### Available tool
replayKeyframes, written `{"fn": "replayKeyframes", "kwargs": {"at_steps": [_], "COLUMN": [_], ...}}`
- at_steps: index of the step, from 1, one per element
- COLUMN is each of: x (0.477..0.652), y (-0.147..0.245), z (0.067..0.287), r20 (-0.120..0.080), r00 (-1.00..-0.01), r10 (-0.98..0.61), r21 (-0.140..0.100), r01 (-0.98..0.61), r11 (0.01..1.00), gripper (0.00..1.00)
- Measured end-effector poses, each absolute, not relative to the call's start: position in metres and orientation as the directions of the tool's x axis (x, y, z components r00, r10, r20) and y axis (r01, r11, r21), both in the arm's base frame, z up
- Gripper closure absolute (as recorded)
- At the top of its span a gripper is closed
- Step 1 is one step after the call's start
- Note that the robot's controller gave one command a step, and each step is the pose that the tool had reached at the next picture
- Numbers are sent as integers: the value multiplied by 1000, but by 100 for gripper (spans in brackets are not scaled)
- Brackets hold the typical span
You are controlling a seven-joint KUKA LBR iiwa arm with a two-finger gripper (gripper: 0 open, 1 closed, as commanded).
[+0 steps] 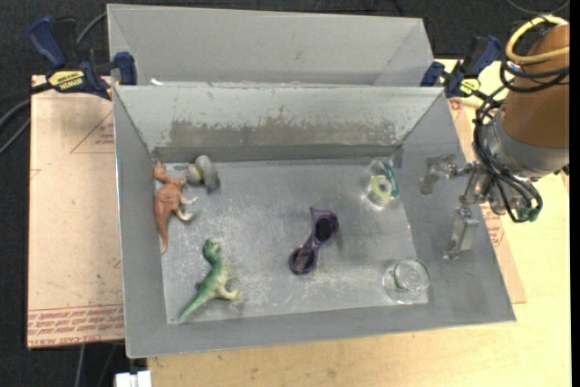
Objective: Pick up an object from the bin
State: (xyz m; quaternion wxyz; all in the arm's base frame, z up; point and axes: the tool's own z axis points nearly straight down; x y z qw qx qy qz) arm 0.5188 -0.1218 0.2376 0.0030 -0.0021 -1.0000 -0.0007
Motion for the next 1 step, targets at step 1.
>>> {"fn": "replayKeyframes", "kwargs": {"at_steps": [1], "x": [520], "y": [-121], "z": [242], "r20": [-1], "r00": [-1000], "r10": [0], "r21": [0], "r01": [0], "r11": [1000], "gripper": [0]}}
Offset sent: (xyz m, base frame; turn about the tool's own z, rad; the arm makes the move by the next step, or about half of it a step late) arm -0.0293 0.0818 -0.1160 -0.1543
